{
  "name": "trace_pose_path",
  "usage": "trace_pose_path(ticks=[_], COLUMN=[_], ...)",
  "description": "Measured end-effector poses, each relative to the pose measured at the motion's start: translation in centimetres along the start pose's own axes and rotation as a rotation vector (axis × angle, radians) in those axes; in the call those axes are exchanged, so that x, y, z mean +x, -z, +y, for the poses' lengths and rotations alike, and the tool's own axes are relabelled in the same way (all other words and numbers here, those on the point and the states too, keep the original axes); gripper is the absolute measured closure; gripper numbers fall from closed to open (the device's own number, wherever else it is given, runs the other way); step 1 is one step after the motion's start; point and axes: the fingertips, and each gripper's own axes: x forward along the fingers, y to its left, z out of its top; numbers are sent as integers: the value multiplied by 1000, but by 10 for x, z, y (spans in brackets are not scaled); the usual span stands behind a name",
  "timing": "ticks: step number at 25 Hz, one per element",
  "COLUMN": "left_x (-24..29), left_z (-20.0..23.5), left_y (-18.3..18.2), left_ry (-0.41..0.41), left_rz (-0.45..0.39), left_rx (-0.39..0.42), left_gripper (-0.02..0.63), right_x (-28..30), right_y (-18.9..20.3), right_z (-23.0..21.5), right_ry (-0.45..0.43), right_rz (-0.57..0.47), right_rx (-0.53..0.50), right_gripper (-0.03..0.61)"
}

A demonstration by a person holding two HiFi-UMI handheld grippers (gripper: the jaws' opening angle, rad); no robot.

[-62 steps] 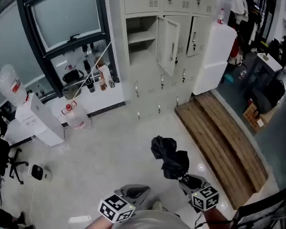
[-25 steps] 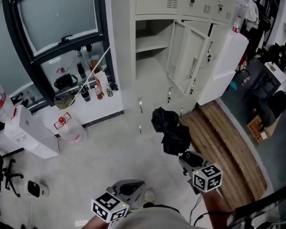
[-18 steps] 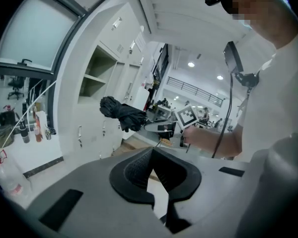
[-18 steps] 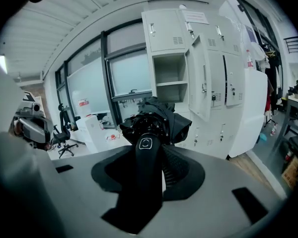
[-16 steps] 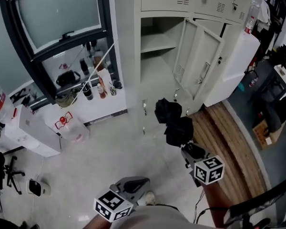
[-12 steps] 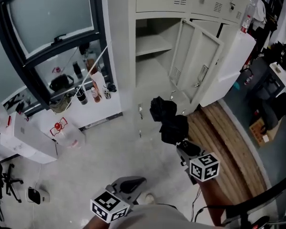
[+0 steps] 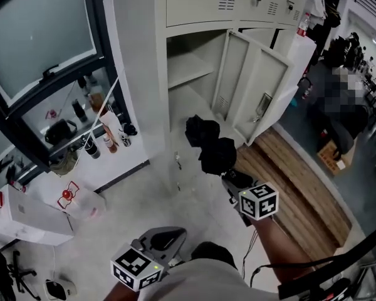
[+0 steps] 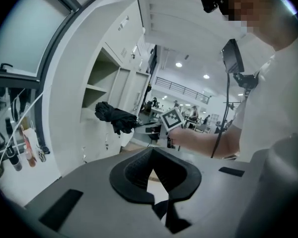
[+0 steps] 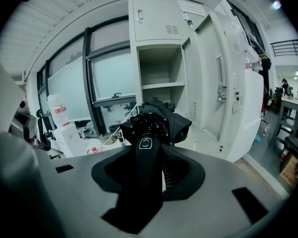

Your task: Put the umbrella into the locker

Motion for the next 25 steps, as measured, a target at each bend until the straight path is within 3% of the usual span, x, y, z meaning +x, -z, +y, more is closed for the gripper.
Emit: trace_pose_path(ticks=[8,25], left_x=[11,100], left_z=[50,134], left_y=[-15,-78], left_ry=[5,-134], left_rz=[-1,-15], left_rx=[-19,-66], left_gripper=[603,603], right_x=[66,230], right_y=[-34,-117], right_z=[-23,-91], right_ry=[17,-88], right_rz=[-3,-14], right_rx=[0,-53], right_gripper=[422,422])
